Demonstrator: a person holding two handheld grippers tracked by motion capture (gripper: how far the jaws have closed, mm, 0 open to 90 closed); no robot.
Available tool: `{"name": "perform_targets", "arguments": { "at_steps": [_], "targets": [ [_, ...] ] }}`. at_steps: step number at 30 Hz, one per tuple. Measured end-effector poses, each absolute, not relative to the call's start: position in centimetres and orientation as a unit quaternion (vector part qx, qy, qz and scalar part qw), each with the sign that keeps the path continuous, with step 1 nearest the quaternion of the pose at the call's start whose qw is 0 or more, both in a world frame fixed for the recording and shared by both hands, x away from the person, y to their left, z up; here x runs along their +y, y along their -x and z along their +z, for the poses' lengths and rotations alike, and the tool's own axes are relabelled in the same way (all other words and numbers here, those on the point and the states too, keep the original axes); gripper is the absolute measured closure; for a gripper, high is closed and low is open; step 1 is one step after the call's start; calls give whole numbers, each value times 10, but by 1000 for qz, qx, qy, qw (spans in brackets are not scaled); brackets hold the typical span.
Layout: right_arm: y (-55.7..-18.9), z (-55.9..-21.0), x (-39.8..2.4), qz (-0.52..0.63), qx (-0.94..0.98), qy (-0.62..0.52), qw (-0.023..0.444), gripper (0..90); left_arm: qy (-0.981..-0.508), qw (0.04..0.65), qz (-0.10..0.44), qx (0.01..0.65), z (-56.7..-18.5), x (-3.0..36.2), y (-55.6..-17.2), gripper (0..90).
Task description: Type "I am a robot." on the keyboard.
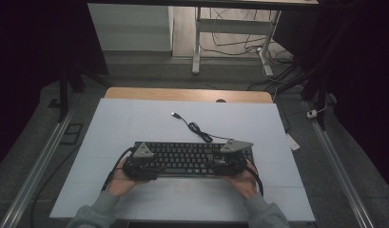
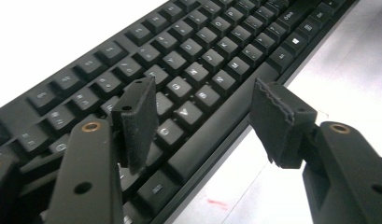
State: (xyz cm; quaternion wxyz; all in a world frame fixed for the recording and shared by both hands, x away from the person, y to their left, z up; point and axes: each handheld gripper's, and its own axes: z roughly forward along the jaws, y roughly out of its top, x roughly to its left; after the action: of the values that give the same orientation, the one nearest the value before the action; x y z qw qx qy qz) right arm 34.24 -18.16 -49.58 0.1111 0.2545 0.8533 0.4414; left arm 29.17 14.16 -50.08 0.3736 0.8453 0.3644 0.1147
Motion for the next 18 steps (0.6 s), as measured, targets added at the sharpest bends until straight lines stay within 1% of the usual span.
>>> {"name": "perform_targets", "arguments": {
  "at_steps": [4, 6, 7, 8, 9, 11, 12, 13, 18],
  "targets": [
    [-342, -497, -181, 440, 854, -255, 112, 399, -850, 372, 115, 354, -503, 134, -290, 451],
    [-342, -497, -180, 438, 855, -254, 115, 400, -853, 372, 113, 349, -504, 131, -290, 487],
    [-342, -497, -180, 439, 855, -252, 114, 400, -853, 373, 113, 347, -505, 130, -289, 535],
    [-342, -498, -179, 439, 855, -252, 111, 399, -854, 373, 112, 345, -505, 129, -289, 565],
    [-342, -498, -179, 439, 855, -252, 111, 399, -854, 374, 111, 343, -505, 128, -288, 565],
    [-342, -499, -179, 436, 857, -251, 109, 399, -855, 375, 110, 341, -506, 127, -288, 621],
    [-342, -499, -178, 435, 858, -251, 109, 399, -856, 375, 110, 340, -506, 126, -288, 679],
    [-342, -499, -178, 435, 858, -251, 109, 399, -856, 374, 110, 339, -506, 126, -289, 679],
    [-342, -499, -178, 435, 858, -250, 109, 398, -860, 370, 106, 336, -508, 125, -289, 833]
  ]
}}
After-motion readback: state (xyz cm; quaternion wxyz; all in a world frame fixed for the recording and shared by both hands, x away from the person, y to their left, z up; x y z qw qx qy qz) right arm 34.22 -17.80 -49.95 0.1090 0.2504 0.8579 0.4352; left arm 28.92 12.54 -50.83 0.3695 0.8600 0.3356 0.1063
